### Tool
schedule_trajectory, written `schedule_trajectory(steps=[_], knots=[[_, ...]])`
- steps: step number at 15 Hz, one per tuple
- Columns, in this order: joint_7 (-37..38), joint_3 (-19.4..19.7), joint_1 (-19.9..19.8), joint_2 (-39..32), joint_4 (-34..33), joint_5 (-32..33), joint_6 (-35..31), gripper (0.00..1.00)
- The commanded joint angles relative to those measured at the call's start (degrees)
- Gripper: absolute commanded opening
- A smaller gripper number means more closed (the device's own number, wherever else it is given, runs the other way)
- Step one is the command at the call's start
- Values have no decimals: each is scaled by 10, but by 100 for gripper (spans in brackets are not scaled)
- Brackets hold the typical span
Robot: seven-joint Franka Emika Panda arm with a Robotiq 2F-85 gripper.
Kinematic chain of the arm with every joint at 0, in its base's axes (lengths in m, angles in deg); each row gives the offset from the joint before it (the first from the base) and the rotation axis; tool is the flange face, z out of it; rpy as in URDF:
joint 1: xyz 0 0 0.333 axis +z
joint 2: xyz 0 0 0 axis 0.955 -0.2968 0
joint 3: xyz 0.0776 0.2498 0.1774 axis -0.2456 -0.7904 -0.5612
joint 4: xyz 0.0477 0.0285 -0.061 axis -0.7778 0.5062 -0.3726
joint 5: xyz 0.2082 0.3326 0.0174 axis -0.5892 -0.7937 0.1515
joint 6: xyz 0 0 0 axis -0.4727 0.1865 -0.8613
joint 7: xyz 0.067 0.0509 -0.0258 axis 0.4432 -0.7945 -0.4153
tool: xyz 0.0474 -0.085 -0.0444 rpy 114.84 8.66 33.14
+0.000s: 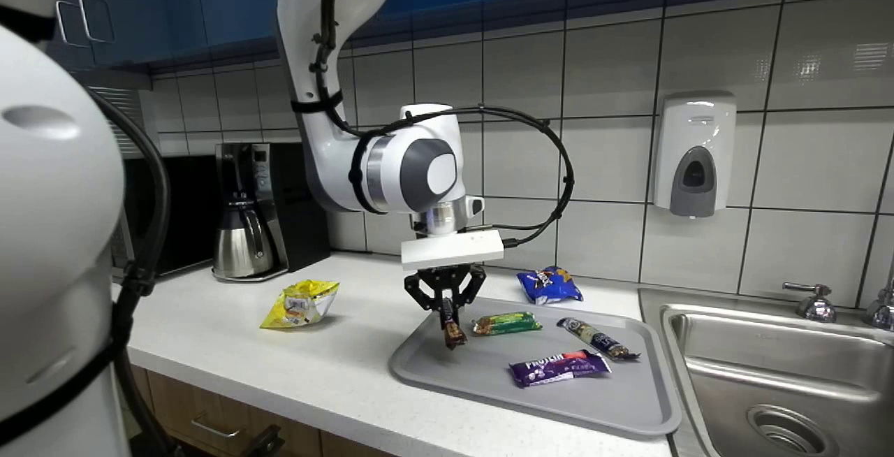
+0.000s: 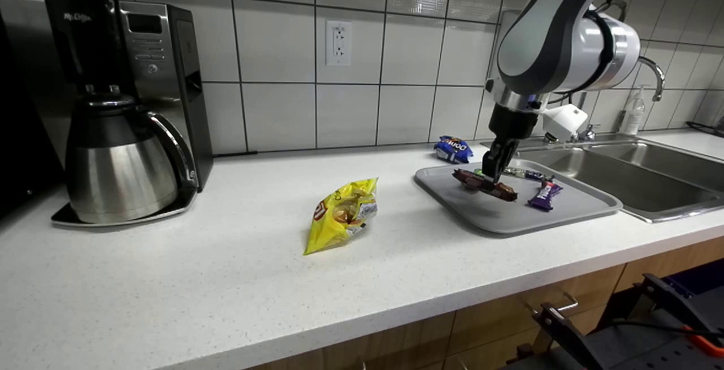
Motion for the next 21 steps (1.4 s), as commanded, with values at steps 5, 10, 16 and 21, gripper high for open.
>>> schedule_trajectory(steps=[5,10,16,21], knots=[[78,-11,48,56,33,7,11,5],[135,-23,82,73,44,0,19,5],[219,-28,128,84,51,16,28,5],[277,-30,156,75,54,25,28,5]])
